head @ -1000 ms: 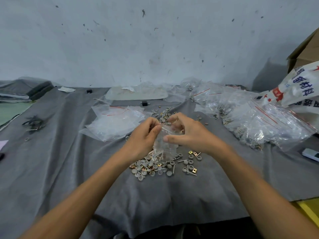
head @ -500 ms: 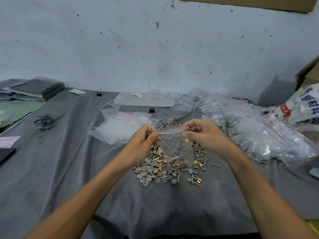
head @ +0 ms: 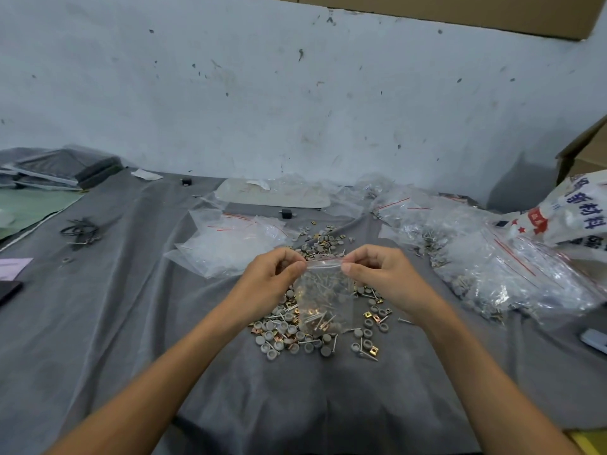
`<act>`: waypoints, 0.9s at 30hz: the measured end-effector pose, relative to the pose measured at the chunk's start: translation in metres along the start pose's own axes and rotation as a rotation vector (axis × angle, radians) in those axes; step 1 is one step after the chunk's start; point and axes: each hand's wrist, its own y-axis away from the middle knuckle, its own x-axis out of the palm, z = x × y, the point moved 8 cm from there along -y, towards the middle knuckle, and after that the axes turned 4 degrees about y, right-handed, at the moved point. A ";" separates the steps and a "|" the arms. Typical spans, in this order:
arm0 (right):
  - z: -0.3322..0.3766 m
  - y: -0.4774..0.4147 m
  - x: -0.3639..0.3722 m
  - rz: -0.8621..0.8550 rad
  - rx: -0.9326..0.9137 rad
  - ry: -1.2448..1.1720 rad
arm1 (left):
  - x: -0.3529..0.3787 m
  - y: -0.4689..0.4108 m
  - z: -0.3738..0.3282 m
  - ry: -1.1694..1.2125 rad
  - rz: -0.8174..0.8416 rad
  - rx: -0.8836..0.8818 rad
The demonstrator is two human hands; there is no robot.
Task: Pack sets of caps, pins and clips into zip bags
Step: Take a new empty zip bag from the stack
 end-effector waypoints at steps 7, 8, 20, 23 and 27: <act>-0.003 -0.001 -0.002 -0.042 -0.004 0.012 | -0.002 -0.002 0.002 -0.008 -0.022 -0.001; -0.002 -0.001 -0.003 -0.049 -0.009 0.019 | -0.002 -0.002 0.002 -0.011 -0.023 -0.005; 0.005 0.001 0.009 -0.010 -0.097 0.046 | 0.024 -0.009 -0.040 -0.410 0.065 0.165; 0.005 0.002 0.008 -0.008 -0.105 0.047 | 0.027 -0.011 -0.042 -0.392 0.065 0.150; 0.003 0.003 0.007 -0.008 -0.119 0.081 | 0.031 -0.012 -0.042 -0.410 0.080 0.150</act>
